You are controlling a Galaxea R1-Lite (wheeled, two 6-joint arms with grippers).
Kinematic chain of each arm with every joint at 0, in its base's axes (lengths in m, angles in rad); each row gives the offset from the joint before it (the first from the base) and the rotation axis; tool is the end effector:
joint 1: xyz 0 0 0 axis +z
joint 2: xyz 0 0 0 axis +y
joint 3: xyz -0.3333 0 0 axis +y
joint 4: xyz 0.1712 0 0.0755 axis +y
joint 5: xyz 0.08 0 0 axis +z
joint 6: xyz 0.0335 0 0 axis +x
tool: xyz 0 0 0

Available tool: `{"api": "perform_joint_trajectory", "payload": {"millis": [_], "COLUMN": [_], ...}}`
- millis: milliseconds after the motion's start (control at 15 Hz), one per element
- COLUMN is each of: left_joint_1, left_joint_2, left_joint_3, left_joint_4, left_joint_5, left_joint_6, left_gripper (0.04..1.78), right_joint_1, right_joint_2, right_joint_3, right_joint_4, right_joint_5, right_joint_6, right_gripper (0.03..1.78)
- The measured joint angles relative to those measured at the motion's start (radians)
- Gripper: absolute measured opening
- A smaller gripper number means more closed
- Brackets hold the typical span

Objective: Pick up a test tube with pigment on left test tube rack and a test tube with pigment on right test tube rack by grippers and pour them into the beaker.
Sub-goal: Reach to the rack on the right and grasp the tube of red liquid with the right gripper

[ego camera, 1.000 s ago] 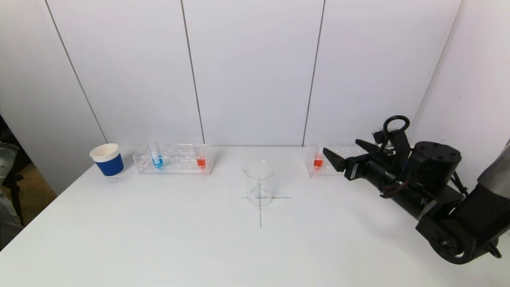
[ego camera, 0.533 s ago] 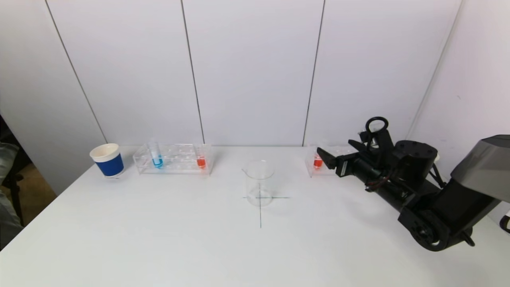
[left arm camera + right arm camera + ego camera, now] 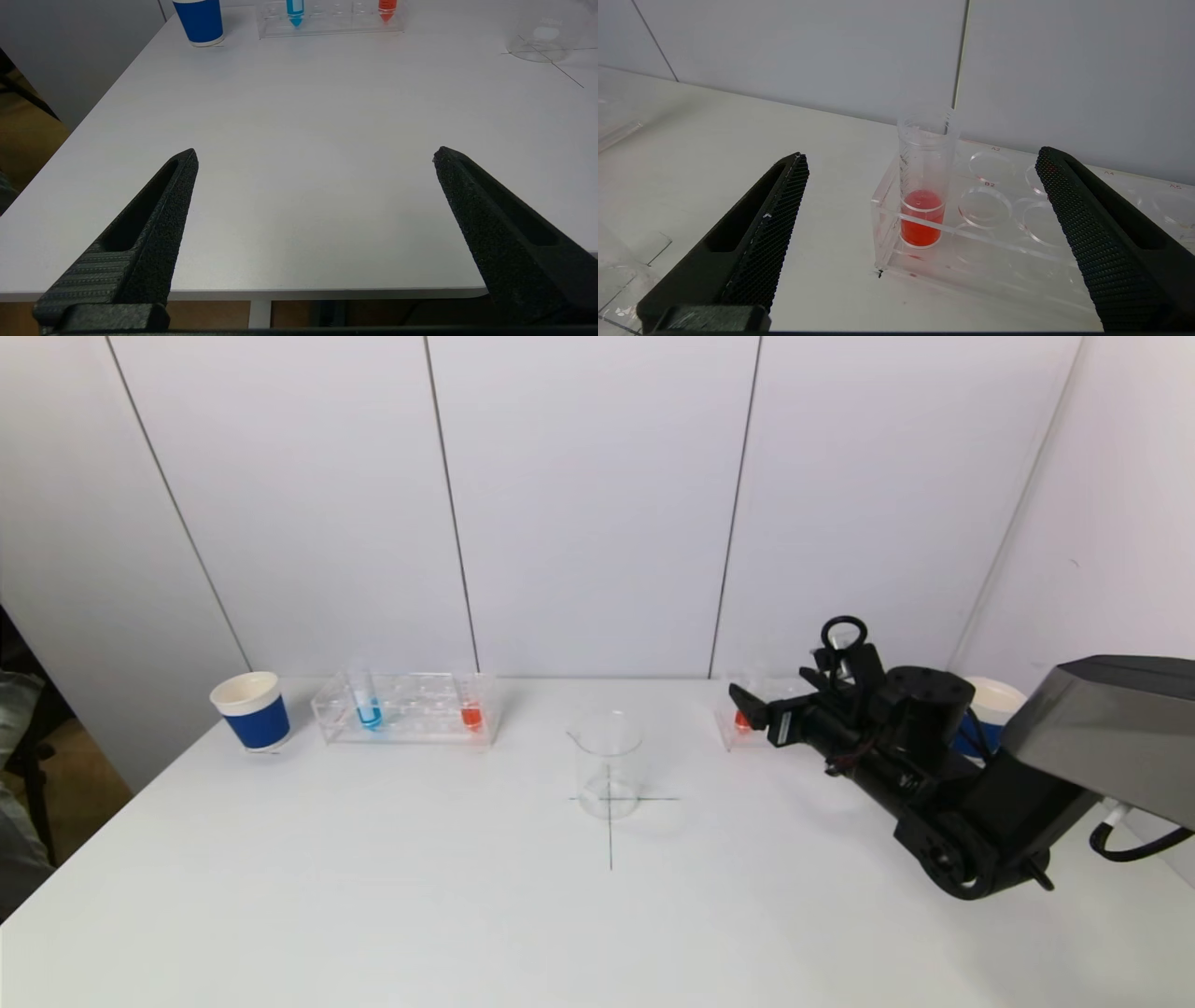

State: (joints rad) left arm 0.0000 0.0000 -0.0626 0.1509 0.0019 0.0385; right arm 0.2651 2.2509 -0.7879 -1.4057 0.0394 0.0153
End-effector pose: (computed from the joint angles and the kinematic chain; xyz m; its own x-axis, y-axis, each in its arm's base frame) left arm -0.0541 0.0001 0.0761 0.9961 0.0019 -0.0882 0.0015 0.9993 0.0385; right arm 0.4015 0.1104 0.0906 0.9524 0.2994 -0.0572 -0.2989 0.9541 0.0175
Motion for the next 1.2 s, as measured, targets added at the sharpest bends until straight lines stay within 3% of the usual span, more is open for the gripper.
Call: {"api": "perform_joint_trajectory", "payload": {"millis": [1200], "left_joint_1": [0.000], "left_joint_2": [0.000], "left_joint_3": [0.000], "left_joint_4": [0.000], "left_joint_5": [0.000], "left_joint_6": [-0.001], "left_gripper": [1.76], "right_joint_1": [-0.001], "right_joint_2": [0.148], "right_joint_3": [-0.183], "right_joint_4": [0.033], "right_joint_5": [-0.039], "right_joint_6": [0.009], "right_gripper": [1.77]}}
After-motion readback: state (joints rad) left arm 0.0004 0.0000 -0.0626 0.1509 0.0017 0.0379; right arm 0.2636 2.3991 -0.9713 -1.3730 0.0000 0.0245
